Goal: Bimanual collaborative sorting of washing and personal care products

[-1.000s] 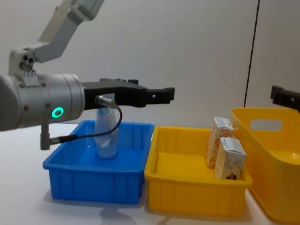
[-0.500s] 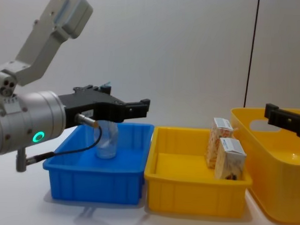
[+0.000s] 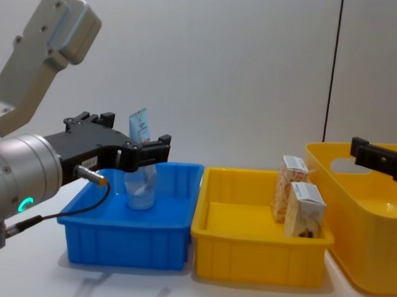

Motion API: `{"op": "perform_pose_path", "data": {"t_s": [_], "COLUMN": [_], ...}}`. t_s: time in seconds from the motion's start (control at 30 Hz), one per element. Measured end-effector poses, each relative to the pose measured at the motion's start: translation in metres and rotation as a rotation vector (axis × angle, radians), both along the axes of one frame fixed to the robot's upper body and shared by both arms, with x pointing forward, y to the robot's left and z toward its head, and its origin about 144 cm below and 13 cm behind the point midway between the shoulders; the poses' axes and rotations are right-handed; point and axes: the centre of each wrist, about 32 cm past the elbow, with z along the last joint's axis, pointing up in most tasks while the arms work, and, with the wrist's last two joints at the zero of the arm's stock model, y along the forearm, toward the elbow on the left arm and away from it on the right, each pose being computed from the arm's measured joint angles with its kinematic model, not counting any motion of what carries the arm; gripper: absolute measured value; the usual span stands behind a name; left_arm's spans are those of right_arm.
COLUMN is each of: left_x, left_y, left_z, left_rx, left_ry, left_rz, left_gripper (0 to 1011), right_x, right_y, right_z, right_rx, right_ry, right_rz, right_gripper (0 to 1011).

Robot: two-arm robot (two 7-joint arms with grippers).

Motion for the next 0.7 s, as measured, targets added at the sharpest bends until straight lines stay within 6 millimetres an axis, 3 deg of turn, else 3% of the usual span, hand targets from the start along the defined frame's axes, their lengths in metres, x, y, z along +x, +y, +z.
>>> {"op": "perform_pose_path", "data": {"t_s": [0.37, 0.7], "left_x": [-0.004, -0.004], "left_y": [0.0, 0.0], "left_z": [-0.001, -0.002], "left_rx": [0.004, 0.004], "left_ry": [-0.011, -0.011], "left_rz": [0.016, 0.015], "left_gripper": [1001, 1001], "right_x": [0.0, 0.005], "right_y": [0.002, 0.017], "right_z": [0.0, 0.006], "right_rx": [0.001, 0.006], "right_ry": [0.006, 0.061], "right_rz": [0.008, 0.033], "right_gripper": [1004, 1004]}}
